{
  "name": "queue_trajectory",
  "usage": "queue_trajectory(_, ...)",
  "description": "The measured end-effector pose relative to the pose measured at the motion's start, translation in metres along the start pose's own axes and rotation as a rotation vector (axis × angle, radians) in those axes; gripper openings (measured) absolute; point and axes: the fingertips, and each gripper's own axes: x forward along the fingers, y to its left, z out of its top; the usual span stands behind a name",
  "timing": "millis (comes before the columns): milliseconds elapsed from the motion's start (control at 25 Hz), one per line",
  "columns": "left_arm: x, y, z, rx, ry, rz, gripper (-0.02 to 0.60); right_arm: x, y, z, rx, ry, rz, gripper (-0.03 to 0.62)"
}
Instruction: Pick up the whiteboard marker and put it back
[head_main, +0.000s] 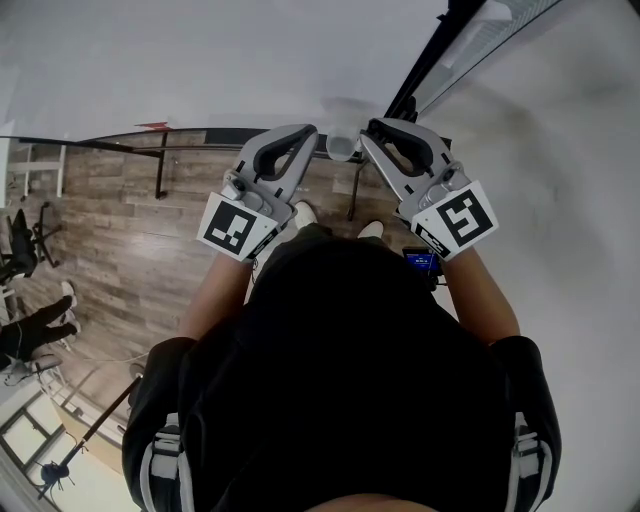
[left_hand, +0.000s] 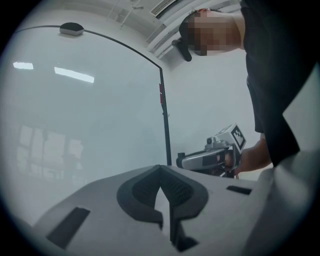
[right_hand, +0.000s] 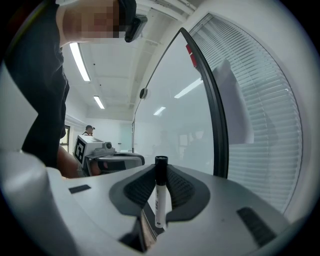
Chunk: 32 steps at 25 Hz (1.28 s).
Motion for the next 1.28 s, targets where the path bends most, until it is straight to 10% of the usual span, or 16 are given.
queue_trajectory(1280, 0.006, 0.031, -0.078, -0.019, -0.027, 0.062, 0.003, 0.067, -0.012, -0.128, 0.0, 0.054, -0.148, 0.063)
